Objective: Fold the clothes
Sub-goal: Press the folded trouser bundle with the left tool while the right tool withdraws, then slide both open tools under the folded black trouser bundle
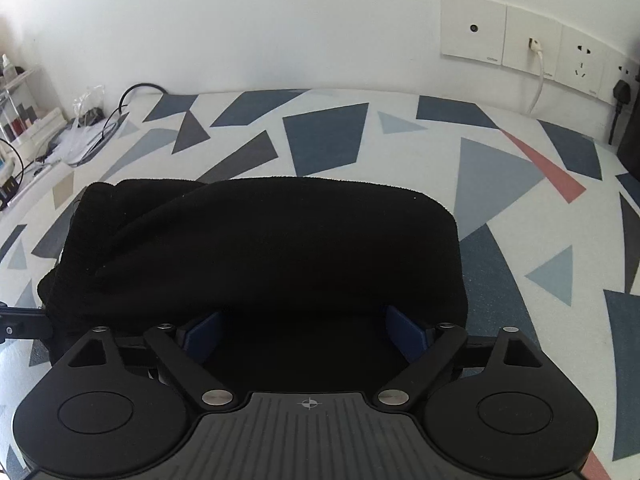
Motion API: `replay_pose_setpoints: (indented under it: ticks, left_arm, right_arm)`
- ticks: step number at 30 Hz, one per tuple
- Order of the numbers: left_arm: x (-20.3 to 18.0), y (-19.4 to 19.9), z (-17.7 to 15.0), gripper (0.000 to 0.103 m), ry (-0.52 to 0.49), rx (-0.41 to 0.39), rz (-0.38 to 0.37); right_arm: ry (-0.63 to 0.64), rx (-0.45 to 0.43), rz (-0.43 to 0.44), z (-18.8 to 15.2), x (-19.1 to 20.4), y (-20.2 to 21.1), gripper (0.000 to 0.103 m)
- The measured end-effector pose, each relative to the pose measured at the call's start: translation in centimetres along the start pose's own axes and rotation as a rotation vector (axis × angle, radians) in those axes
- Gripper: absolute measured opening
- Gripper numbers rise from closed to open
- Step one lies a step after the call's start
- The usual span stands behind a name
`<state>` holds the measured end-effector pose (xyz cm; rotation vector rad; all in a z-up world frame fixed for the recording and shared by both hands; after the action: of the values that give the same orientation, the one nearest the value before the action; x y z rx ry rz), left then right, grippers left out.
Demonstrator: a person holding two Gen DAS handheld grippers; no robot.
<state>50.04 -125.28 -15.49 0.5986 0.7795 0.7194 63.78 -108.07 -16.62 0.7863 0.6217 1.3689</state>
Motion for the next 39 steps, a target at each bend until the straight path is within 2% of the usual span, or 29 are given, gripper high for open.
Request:
replay_pose_setpoints:
  ticks: [1,3,4,5,6,7,10,14,18,21,23,25,29,33,39]
  left_arm:
    - [0.0,0.0,0.1,0.036,-0.007,0.003,0.029]
    - [-0.3,0.6,0.4,0.062,-0.033,-0.013,0.069]
    - [-0.6,1.0,0.8,0.064,-0.033,-0.035,0.059]
    - [-1.0,1.4,1.2,0.065,-0.032,-0.058,0.046]
    - [-1.4,1.6,1.8,0.069,-0.035,-0.079,0.053]
    - [-1.9,1.7,2.4,0.076,-0.039,-0.099,0.063]
    - [-3.9,0.5,4.3,0.093,-0.097,-0.135,0.09]
    - [-5.7,-3.2,6.4,0.093,-0.165,-0.127,0.163]
    - [-2.4,-6.8,7.3,0.093,-0.082,-0.065,0.336]
    - [0.5,-7.6,6.2,0.093,0.074,-0.021,0.262]
    - [0.9,-7.2,5.6,0.095,0.102,-0.02,0.233]
    - [1.0,-7.0,5.2,0.102,0.092,0.001,0.226]
    - [0.4,-7.3,4.8,0.103,0.026,0.051,0.251]
    - [-0.8,-7.7,4.4,0.103,0.011,0.08,0.275]
    - [-0.9,-7.6,4.0,0.103,0.014,0.064,0.285]
  right_arm:
    - [0.003,0.002,-0.003,0.0,0.1,0.1,0.089]
    - [0.0,-0.008,-0.011,0.2,0.0,0.6,0.09]
    - [-0.003,-0.027,-0.012,0.4,0.0,1.2,0.092]
    - [-0.006,-0.05,-0.014,0.5,-0.1,1.8,0.1]
    - [-0.013,-0.085,-0.02,0.7,-0.4,2.6,0.102]
    - [-0.026,-0.118,-0.026,0.8,-0.8,3.4,0.102]
    - [-0.097,-0.138,-0.038,0.4,-2.8,4.7,0.102]
    - [-0.173,-0.091,-0.068,-1.1,-5.4,4.2,0.102]
    - [-0.158,-0.066,-0.09,-2.4,-5.8,3.7,0.102]
    - [-0.141,-0.062,-0.099,-3.0,-5.6,3.5,0.102]
    - [-0.142,-0.061,-0.087,-3.3,-5.7,3.5,0.102]
    - [-0.155,-0.057,-0.065,-3.5,-6.0,3.5,0.102]
    - [-0.163,-0.019,-0.055,-3.9,-6.2,2.8,0.102]
    - [-0.162,0.021,-0.057,-3.9,-5.6,1.7,0.102]
    - [-0.138,0.005,-0.084,-3.7,-4.7,1.1,0.102]
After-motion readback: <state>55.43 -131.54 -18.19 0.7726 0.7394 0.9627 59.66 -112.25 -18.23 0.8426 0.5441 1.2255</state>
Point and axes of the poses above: each gripper's, at about its wrist camera, not at the fingertips, and y roughly against the way its jaws point, x to its left, z to its top, the point moved 6 cm from there along -y, roughly the way its jaws point, and after that the axes turned 6 degrees about -z, right-handed, at the moved point
